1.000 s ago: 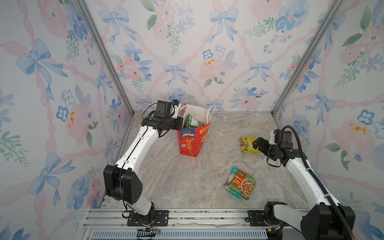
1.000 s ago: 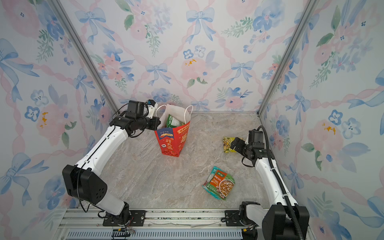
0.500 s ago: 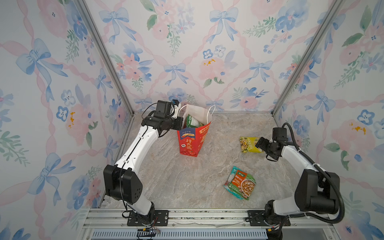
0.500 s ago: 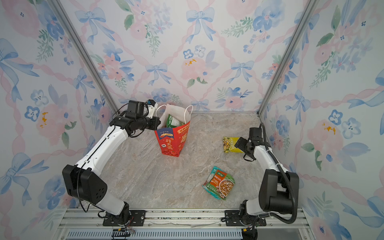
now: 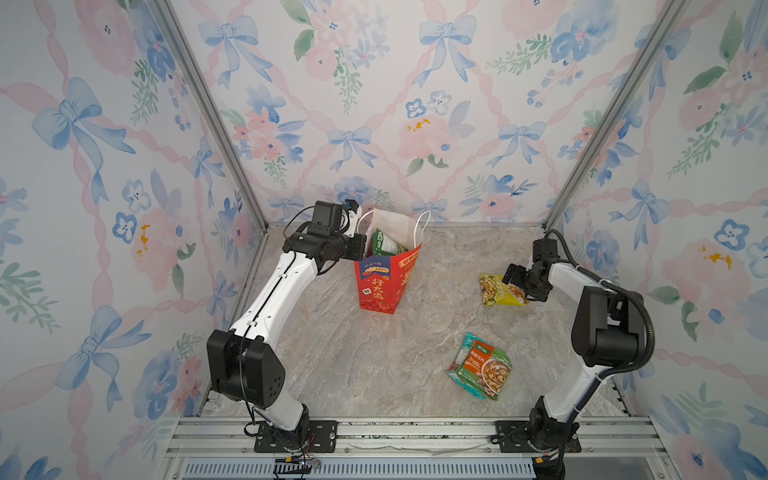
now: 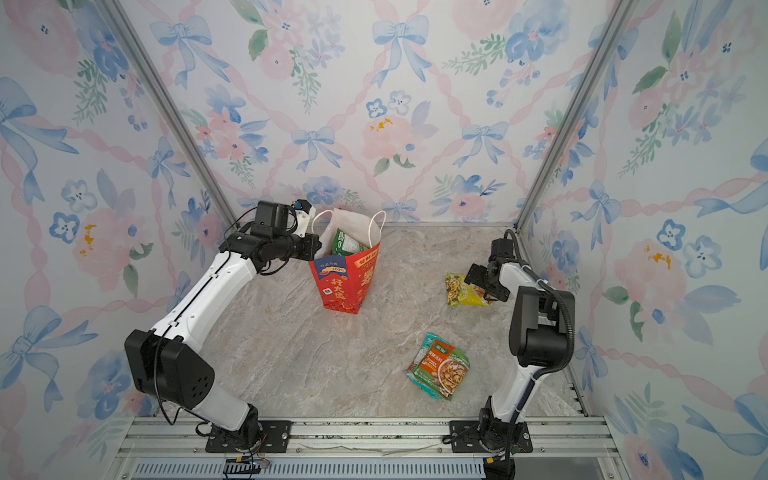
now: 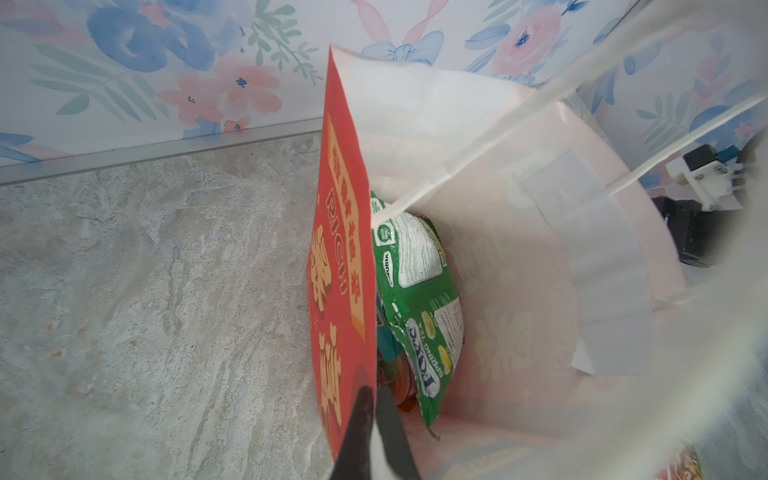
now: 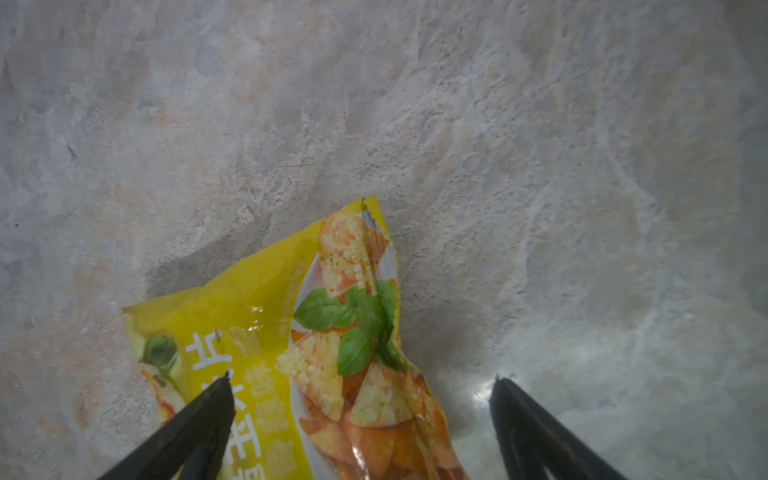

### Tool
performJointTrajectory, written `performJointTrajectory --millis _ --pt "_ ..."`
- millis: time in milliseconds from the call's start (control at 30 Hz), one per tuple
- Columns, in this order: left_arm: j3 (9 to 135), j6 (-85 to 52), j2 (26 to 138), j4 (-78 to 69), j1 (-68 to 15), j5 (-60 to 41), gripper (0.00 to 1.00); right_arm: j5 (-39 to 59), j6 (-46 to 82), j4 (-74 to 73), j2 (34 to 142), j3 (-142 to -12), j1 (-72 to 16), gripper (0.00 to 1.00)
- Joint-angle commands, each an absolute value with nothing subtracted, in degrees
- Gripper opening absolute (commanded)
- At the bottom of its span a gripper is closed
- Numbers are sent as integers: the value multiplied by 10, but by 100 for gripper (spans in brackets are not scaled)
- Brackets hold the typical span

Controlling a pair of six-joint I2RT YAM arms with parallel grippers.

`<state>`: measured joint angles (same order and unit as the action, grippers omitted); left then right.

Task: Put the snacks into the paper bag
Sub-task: 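Grasp the yellow corn chip bag at its edge with the right gripper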

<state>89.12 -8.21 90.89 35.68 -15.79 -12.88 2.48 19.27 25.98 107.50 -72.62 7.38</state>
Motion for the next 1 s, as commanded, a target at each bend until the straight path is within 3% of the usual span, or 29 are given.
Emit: performJointTrajectory --millis 0,400,800,967 --pt "881 -79 912 371 -162 -133 0 77 176 280 1093 -738 60 95" --pt "881 -78 912 371 -163 -134 0 113 175 276 1091 -735 -30 88" --pt "881 -79 912 371 -162 -135 0 183 218 220 1058 -677 -14 71" --pt "882 -80 912 371 -163 -136 0 191 223 212 1055 -665 -10 59"
